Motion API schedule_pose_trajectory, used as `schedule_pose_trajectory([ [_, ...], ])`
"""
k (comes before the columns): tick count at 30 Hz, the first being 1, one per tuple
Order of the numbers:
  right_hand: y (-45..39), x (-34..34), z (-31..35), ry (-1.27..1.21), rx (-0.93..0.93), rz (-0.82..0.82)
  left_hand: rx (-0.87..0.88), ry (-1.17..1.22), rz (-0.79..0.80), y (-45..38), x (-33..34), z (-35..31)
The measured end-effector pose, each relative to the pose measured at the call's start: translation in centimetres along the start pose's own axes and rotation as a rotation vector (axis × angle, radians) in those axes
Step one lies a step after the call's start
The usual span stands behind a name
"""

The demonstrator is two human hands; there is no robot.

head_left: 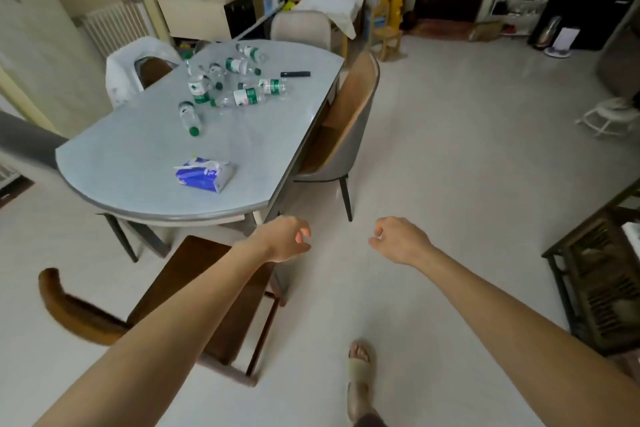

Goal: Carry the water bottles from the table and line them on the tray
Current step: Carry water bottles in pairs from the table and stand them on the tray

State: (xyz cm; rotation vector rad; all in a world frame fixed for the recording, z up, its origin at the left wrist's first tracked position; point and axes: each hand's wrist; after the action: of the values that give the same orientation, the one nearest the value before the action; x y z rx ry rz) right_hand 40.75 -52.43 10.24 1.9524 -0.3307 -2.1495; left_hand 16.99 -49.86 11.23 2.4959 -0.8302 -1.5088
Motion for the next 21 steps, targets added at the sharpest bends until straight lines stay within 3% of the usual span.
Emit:
schedule_pose_trajectory([
  [11, -28.8, -9.1, -1.3, 0.068, -0.127, 0.017, -0.163, 0.066, -0.074, -24.3, -11.8, 4.4],
  [21, -52.9, -13.0, 5.9, 0.133, -0.272, 0.062, -0.348, 0.153, -0.133, -39.7, -21.1, 16.5],
])
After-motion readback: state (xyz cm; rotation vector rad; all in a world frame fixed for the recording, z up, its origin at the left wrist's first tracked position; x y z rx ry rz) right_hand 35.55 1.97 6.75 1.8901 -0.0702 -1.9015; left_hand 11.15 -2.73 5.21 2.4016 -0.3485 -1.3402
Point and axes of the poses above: each hand's wrist, its own y-axis away from the middle knuckle, its own x-axis out of the palm, z = x × y, and after that the axes turned 12 degrees about y, right-handed
